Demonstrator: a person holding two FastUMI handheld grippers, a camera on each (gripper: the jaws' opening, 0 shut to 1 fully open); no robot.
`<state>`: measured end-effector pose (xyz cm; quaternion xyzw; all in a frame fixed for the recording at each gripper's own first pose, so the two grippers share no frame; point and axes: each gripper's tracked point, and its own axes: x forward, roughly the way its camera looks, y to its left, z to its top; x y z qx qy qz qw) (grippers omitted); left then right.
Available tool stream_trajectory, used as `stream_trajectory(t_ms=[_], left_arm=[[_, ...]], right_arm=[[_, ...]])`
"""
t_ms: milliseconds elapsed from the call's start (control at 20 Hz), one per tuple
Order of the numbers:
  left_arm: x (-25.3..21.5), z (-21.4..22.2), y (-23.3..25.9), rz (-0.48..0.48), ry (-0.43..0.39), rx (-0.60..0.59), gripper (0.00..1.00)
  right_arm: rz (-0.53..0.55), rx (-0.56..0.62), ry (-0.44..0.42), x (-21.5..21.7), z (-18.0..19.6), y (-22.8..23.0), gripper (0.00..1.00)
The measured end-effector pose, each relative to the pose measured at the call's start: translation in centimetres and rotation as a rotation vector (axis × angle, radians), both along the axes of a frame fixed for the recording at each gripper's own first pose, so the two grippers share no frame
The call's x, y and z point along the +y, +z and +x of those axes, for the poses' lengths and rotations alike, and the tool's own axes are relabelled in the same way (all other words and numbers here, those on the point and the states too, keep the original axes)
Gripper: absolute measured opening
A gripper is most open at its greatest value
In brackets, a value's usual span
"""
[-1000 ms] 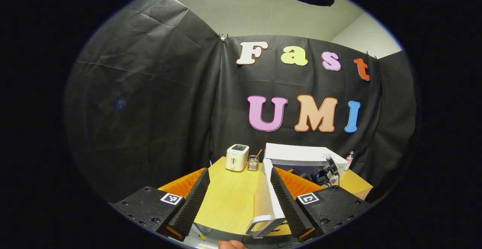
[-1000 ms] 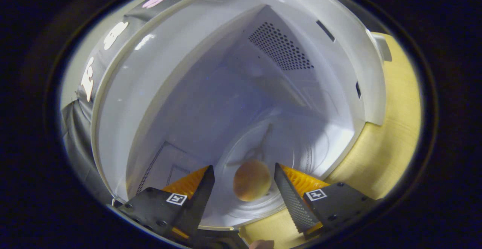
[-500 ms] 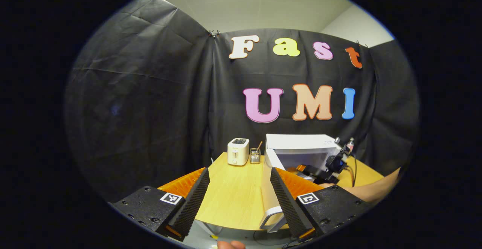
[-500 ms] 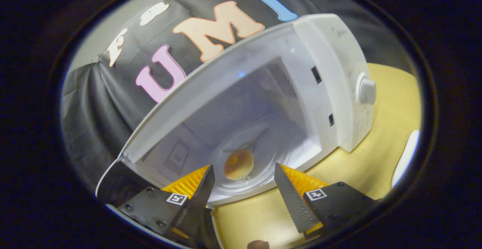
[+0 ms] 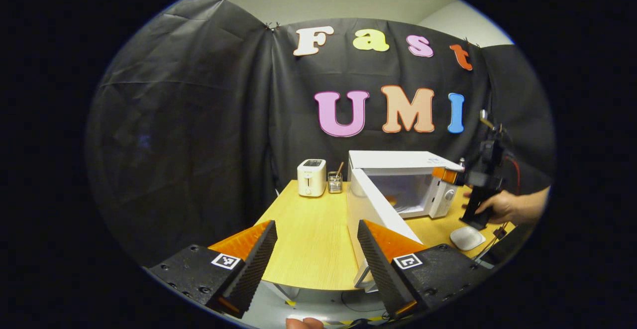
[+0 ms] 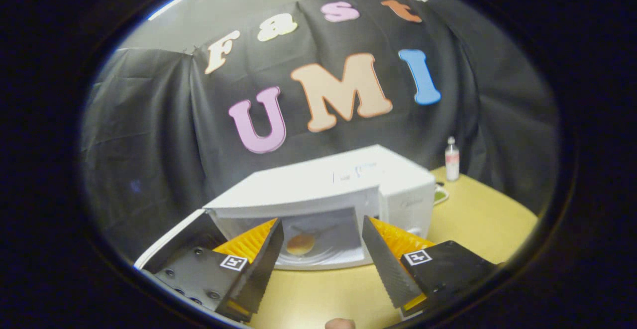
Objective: Open the microwave oven with the left hand, put the food in, and close the microwave oven.
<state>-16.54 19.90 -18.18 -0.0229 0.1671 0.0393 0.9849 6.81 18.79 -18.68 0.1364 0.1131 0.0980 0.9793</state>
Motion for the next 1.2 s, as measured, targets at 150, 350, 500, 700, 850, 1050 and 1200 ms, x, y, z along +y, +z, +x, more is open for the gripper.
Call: stream_trajectory(t_ms=[150, 350, 500, 700, 850, 1050, 1200], left_arm=[[-0.4, 0.7, -2.3, -0.002, -0.021, 0.032, 0.96], [-0.8, 0.2, -7.0, -0.073, 0.02, 0.152, 0.96], [-1.3, -0.1, -9.6, -0.126, 0.045, 0.231, 0.97], [-2.8, 0.2, -11.1, -0.148, 0.005, 0.284, 0.91], [-4.6, 0.7, -11.8, -0.198, -0.014, 0.315, 0.85], [-10.2, 2.0, -12.4, -0.307, -0.082, 0.364, 0.66], [-12.8, 3.9, -12.6, -0.283, -0.079, 0.37, 0.24]], right_arm=[[-0.051, -0.1, -0.001, -2.3, -0.7, 5.4, 0.87], [-0.099, -0.201, 0.008, -4.3, -0.8, 11.2, 0.87], [-0.175, -0.242, 0.014, -5.9, -1.4, 13.7, 0.87], [-0.198, -0.282, -0.024, -8.8, -1.5, 16.5, 0.9], [-0.25, -0.311, -0.065, -11.8, -1.0, 17.3, 0.96], [-0.304, -0.36, -0.059, -14.3, -0.5, 18.2, 0.96], [-0.297, -0.349, -0.057, -16.6, 0.2, 17.8, 0.96]])
